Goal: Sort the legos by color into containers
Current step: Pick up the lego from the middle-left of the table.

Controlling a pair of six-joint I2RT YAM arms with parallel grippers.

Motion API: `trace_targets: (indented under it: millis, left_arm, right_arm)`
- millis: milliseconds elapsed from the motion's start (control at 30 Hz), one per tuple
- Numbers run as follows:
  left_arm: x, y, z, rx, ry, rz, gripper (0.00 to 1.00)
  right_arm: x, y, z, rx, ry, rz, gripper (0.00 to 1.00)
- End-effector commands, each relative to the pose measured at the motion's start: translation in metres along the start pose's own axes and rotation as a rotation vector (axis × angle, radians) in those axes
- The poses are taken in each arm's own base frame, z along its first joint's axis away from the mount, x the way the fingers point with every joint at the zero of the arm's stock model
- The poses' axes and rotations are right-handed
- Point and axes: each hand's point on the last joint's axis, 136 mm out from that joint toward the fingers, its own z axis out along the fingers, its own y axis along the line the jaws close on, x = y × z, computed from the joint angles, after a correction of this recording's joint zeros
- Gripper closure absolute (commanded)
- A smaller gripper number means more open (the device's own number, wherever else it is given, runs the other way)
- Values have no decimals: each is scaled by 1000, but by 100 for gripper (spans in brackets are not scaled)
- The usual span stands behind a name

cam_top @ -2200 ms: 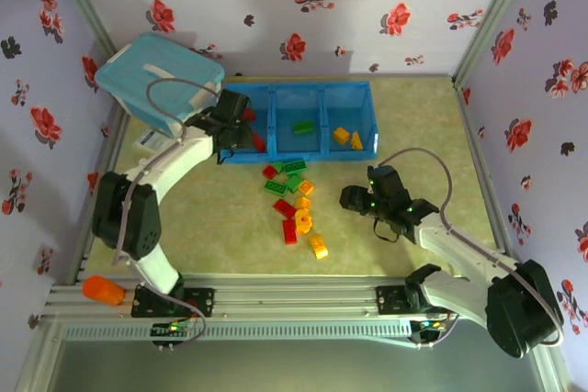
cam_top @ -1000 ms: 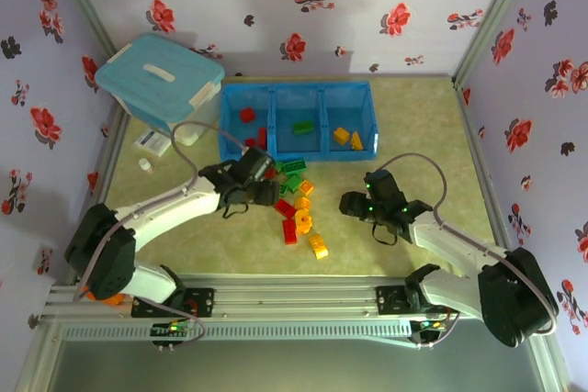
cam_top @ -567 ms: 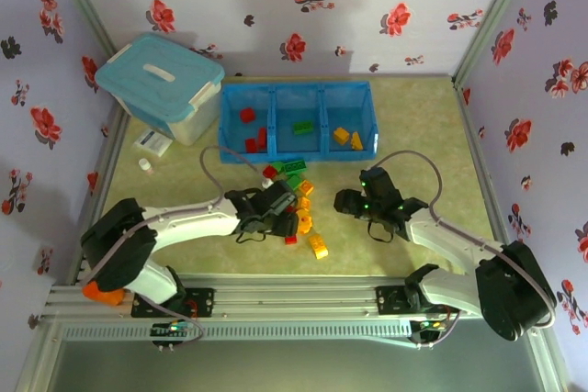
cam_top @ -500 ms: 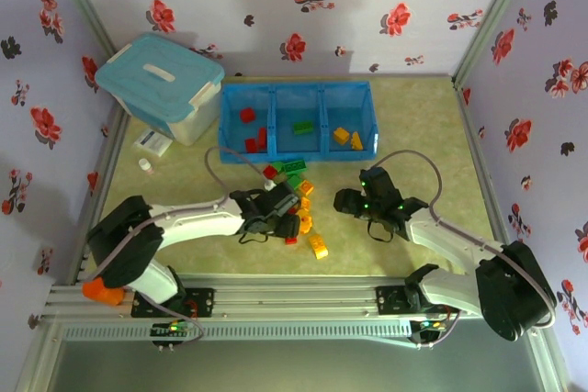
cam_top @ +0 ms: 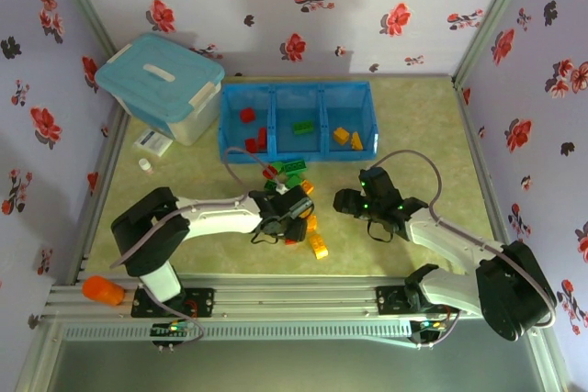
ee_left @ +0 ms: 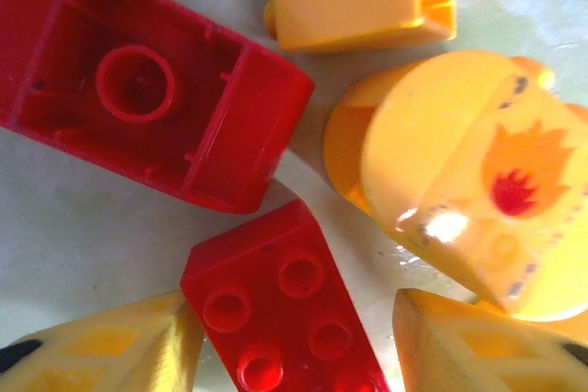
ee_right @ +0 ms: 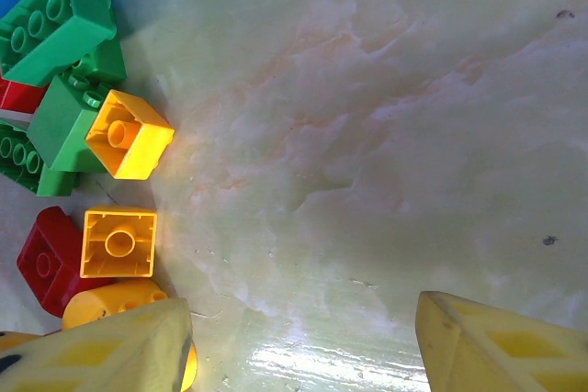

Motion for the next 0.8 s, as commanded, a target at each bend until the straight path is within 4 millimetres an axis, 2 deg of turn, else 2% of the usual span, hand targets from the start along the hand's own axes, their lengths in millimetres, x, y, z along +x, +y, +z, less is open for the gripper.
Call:
trace_targets:
  millis: [0,133,200,300,567,767]
  left_arm:
    - [8,7,9,-50,30,-4,48]
    - [14,13,11,-73,38,0,64]
    - [10,17,5,-83,11,-2,71]
    - [0,20,-11,-83,-49,1,77]
    - [-36,34,-60,-111,-177,26,80]
    - [-77,77,-93,-127,-269,-48,79]
  right_arm:
    - [-8,5,-3,-1,-27,1,34]
    - [-6,3,-3,5,-26,2,34]
    - [-5,1,-3,8,-27,2,34]
    - [-5,1,-3,8,-27,2,34]
    - [-5,2,-3,2,-26,8,34]
    - [-3,2,-3,-5,-27,17,34]
